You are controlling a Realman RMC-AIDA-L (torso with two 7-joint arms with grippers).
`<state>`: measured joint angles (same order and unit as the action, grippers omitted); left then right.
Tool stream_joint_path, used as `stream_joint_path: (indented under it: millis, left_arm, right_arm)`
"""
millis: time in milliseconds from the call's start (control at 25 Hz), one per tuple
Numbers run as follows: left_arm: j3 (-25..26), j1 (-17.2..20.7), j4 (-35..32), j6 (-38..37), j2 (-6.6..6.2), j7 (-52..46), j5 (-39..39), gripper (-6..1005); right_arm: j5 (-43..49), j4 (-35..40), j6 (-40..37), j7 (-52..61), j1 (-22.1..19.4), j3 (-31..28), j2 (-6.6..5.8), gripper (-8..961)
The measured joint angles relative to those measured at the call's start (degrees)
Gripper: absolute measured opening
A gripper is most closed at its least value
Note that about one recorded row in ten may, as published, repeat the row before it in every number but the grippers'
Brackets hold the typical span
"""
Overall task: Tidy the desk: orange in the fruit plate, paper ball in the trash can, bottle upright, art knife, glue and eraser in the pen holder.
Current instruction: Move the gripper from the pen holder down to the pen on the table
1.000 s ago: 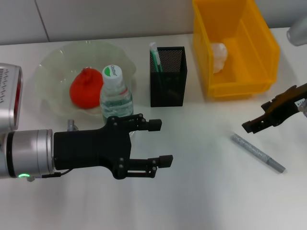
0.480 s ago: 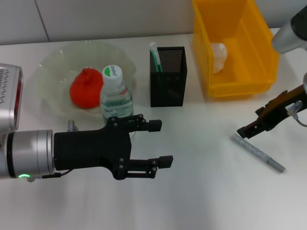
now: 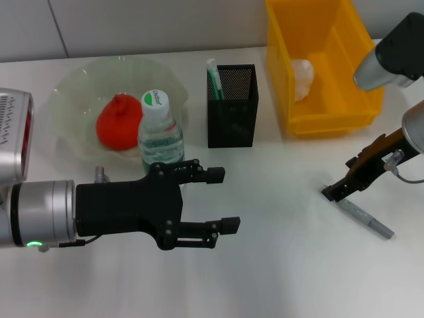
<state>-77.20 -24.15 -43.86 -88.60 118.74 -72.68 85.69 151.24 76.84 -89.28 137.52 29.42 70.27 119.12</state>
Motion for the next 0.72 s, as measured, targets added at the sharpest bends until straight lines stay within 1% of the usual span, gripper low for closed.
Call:
stream_joint_path:
  millis: [360,720]
  left_arm:
    - [-0.1,0.1,0.0,0.0,0.0,0.0,0.0,802]
    - [-0.1,0.1,0.0,0.0,0.0,0.0,0.0,802]
  right_arm:
    - [0.0,-0.7,0.7,0.2,0.1,1.2,0.14,816]
    - [0.0,-0.7,0.7,0.3,0.1,1.3,0.15,784]
